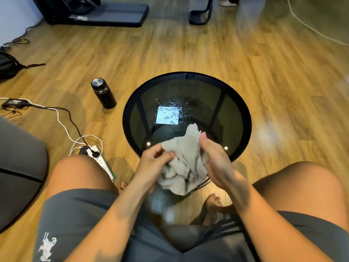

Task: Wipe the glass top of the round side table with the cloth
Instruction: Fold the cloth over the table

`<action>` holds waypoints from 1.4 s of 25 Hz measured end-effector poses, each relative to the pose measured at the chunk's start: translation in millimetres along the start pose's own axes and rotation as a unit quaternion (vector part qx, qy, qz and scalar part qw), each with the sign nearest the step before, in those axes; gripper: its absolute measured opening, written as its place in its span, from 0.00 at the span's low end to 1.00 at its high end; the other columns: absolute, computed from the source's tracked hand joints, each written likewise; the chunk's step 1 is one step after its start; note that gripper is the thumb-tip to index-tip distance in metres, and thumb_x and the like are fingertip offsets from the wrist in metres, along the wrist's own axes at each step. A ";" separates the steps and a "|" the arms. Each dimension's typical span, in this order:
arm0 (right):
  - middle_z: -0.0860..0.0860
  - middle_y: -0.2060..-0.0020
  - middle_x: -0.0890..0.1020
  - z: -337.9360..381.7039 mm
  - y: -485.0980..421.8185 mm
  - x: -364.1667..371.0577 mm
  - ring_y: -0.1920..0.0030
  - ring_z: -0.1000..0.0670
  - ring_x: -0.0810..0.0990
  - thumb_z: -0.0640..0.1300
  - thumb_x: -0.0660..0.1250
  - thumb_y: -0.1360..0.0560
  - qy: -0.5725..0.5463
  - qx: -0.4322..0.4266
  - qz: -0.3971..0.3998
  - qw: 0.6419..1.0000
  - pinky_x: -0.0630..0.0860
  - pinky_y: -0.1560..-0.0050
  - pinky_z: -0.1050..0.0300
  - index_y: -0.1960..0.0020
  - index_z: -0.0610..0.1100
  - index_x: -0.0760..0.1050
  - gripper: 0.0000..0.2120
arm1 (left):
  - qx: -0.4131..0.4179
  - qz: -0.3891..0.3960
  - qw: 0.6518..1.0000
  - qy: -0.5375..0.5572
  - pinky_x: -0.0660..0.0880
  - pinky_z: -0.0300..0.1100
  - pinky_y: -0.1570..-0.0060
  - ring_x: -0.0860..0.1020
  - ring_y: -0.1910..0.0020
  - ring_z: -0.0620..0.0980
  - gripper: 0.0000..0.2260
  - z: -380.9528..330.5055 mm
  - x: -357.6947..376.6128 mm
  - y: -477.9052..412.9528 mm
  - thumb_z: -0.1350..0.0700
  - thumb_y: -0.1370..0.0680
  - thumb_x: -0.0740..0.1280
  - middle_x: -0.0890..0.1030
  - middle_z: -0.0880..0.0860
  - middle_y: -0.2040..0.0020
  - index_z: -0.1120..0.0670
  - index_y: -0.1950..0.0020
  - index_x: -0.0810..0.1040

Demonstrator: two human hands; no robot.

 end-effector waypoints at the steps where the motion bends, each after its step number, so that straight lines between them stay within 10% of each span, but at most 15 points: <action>1: 0.40 0.46 0.84 1.9 1.0 -2.5 0.42 0.39 0.82 0.56 0.71 0.28 0.048 -0.014 -0.012 0.999 0.78 0.40 0.42 0.41 0.39 0.79 0.24 | 0.008 0.005 1.000 0.023 0.79 0.44 0.53 0.83 0.53 0.53 0.06 -4.8 -2.1 -0.6 0.65 0.23 0.68 0.85 0.56 0.54 0.57 0.49 0.82; 5: 0.42 0.50 0.85 18.8 0.4 -41.8 0.47 0.40 0.83 0.38 0.70 0.24 0.108 -0.052 -0.141 0.983 0.78 0.42 0.38 0.46 0.40 0.80 0.07 | 0.011 -0.029 0.992 0.121 0.74 0.45 0.61 0.78 0.61 0.51 0.02 -22.1 -39.1 -6.6 0.59 0.24 0.65 0.79 0.55 0.62 0.55 0.57 0.76; 10: 0.41 0.45 0.83 39.9 10.0 -88.4 0.48 0.43 0.84 0.42 0.65 0.20 0.028 -0.040 -0.226 0.973 0.82 0.51 0.45 0.39 0.42 0.76 0.11 | 0.061 -0.116 0.985 0.111 0.80 0.41 0.63 0.82 0.63 0.47 0.05 -54.1 -94.7 -8.5 0.63 0.19 0.63 0.84 0.51 0.62 0.53 0.47 0.76; 16: 0.50 0.47 0.78 69.6 19.9 -85.7 0.54 0.49 0.82 0.32 0.59 0.20 0.020 -0.072 -0.198 0.977 0.82 0.61 0.53 0.33 0.53 0.73 0.22 | 0.037 0.027 0.998 -0.047 0.76 0.41 0.51 0.78 0.48 0.54 0.17 -53.1 -83.0 -13.4 0.58 0.28 0.72 0.82 0.55 0.48 0.50 0.39 0.81; 21: 0.44 0.46 0.80 66.5 19.9 -75.9 0.48 0.47 0.82 0.28 0.69 0.27 0.060 -0.043 -0.114 0.991 0.83 0.57 0.59 0.36 0.42 0.76 0.21 | 0.165 0.010 0.814 -0.556 0.63 0.37 0.61 0.75 0.53 0.53 0.11 -46.1 -70.9 -15.9 0.58 0.29 0.77 0.73 0.51 0.55 0.52 0.48 0.84; 24: 0.51 0.53 0.81 84.1 25.1 -73.5 0.53 0.53 0.81 0.38 0.75 0.29 0.298 -0.127 -0.167 0.931 0.80 0.58 0.63 0.45 0.46 0.79 0.14 | 0.233 0.061 0.835 -0.495 0.67 0.35 0.55 0.74 0.50 0.48 0.06 -61.0 -74.0 -10.0 0.49 0.31 0.70 0.73 0.46 0.53 0.51 0.64 0.83; 27: 0.46 0.55 0.82 90.8 22.8 -79.7 0.53 0.45 0.82 0.44 0.74 0.27 0.281 -0.148 -0.212 0.924 0.81 0.56 0.50 0.51 0.44 0.79 0.07 | 0.138 0.185 0.885 -0.404 0.72 0.38 0.56 0.78 0.56 0.43 0.04 -56.5 -60.8 -8.9 0.51 0.33 0.69 0.80 0.49 0.55 0.47 0.68 0.77; 29: 0.43 0.55 0.82 97.4 19.0 -72.8 0.53 0.42 0.82 0.40 0.74 0.27 0.224 -0.147 -0.199 0.943 0.80 0.55 0.44 0.52 0.41 0.79 0.07 | 0.098 0.189 0.864 -0.455 0.75 0.47 0.61 0.77 0.61 0.45 0.09 -45.4 -60.8 -17.0 0.56 0.34 0.69 0.81 0.53 0.58 0.44 0.58 0.75; 31: 0.46 0.58 0.80 114.8 17.8 -37.6 0.58 0.47 0.80 0.34 0.73 0.30 0.225 -0.188 -0.115 0.949 0.77 0.60 0.51 0.56 0.41 0.78 0.06 | 0.084 0.198 0.842 -0.495 0.76 0.47 0.42 0.78 0.43 0.44 0.26 -36.3 -46.6 -17.1 0.54 0.33 0.75 0.79 0.47 0.40 0.39 0.40 0.70; 33: 0.52 0.62 0.79 121.3 16.9 7.6 0.60 0.52 0.77 0.30 0.71 0.34 0.206 -0.208 -0.014 0.956 0.74 0.63 0.58 0.60 0.45 0.77 0.11 | 0.095 0.228 0.876 -0.415 0.69 0.39 0.33 0.72 0.33 0.39 0.41 -33.6 -6.8 -7.2 0.49 0.34 0.80 0.72 0.40 0.31 0.45 0.26 0.64; 35: 0.52 0.63 0.78 120.2 12.2 34.1 0.61 0.51 0.76 0.29 0.68 0.35 0.131 -0.192 0.043 0.972 0.73 0.64 0.59 0.61 0.46 0.76 0.13 | 0.105 0.229 0.919 -0.302 0.74 0.38 0.38 0.77 0.39 0.38 0.33 -28.8 34.5 0.0 0.52 0.34 0.81 0.80 0.40 0.38 0.48 0.31 0.72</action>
Point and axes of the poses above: each hand's wrist, its own y-axis away from the middle knuckle, its own x-axis out of the palm, z = x × y, the point moved 10 cm from there along -y, towards the middle knuckle
